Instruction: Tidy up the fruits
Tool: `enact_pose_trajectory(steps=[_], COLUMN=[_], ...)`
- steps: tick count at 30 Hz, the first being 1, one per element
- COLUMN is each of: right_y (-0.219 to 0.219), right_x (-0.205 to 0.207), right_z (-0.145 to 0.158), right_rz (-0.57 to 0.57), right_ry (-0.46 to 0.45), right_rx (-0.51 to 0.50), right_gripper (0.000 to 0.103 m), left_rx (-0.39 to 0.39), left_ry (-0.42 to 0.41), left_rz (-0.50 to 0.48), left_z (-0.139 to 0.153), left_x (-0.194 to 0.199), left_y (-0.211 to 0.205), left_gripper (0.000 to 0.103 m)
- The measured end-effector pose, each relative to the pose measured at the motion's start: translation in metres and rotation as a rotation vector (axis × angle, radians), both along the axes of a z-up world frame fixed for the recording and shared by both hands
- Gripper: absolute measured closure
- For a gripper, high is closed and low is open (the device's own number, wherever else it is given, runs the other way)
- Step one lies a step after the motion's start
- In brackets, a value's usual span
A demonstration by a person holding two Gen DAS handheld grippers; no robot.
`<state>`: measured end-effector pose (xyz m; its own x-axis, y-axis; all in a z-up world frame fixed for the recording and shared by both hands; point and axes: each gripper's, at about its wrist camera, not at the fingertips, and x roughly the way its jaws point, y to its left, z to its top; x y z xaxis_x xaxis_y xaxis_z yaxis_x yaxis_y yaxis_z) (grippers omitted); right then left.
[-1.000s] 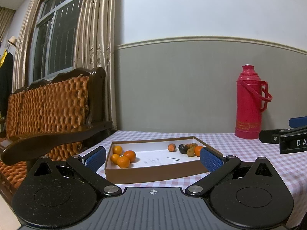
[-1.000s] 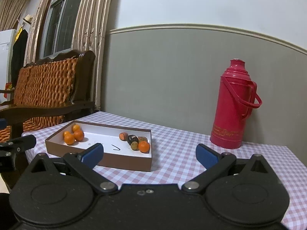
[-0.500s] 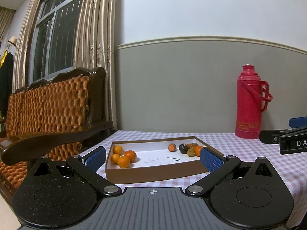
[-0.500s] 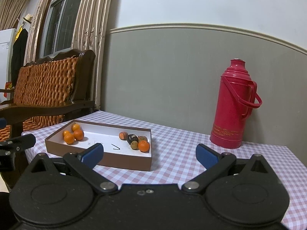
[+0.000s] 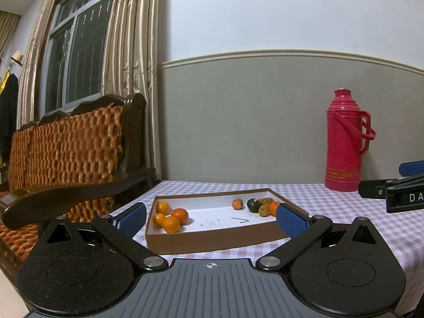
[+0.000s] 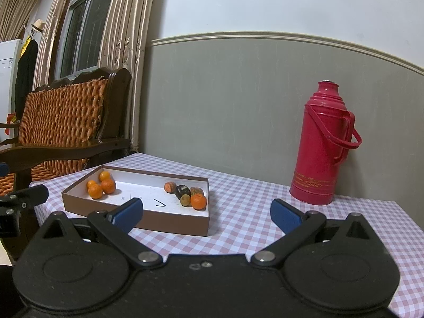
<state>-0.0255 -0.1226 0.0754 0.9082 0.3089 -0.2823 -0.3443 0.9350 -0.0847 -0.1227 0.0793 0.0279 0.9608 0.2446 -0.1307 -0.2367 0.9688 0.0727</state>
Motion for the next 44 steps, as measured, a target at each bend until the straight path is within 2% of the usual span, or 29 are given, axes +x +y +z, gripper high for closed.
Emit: enact_pose_trajectory(steps=[33, 44], right_y=[0.0, -0.0007], right_x=[0.0002, -0.0007], right_z=[0.0004, -0.0017], right_rz=[-0.001, 0.0], right_ry=[0.001, -0.002], right_rx=[-0.001, 0.001], right_gripper=[0.006, 0.006], left_rx=[-0.018, 0.013], left_ry=[-0.008, -0.017], left_rz=[0.02, 0.048], left_z=[-0.0006, -0.0004], left_x=[0.0001, -0.0005], left_y=[0.0, -0.0064], left_gripper=[0.0, 0.0])
